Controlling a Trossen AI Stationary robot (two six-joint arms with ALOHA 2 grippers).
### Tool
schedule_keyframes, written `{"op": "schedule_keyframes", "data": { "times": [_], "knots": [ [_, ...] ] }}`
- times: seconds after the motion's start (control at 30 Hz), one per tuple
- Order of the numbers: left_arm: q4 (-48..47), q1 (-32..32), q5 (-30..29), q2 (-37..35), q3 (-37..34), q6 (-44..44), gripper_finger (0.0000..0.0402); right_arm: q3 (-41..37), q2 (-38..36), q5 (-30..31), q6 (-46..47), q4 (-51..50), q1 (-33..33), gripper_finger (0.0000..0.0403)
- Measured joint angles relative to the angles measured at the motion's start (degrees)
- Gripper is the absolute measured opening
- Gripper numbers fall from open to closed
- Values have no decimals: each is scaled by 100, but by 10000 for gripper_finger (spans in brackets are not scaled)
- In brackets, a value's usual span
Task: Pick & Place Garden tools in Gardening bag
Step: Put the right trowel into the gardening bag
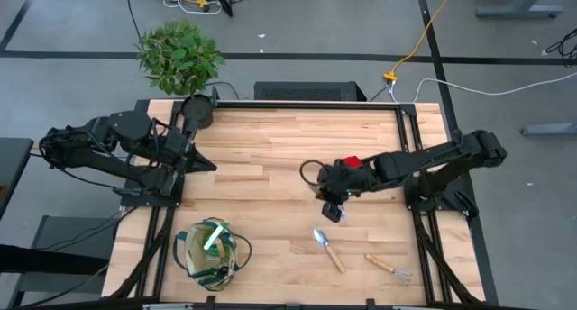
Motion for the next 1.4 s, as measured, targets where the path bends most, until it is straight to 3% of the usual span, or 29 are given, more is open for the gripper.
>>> {"op": "schedule_keyframes", "data": {
  "times": [0.33,0.6,1.4],
  "knots": [
    [346,1,-491,15,0,120,3,736,-1,425,-798,62,-330,58],
    [519,1,-505,90,2,155,3,1044,-1,424,-1238,621,-500,57],
    [1253,1,-716,521,-2,216,3,1179,-1,422,-2308,3511,-624,56]
  ]
}}
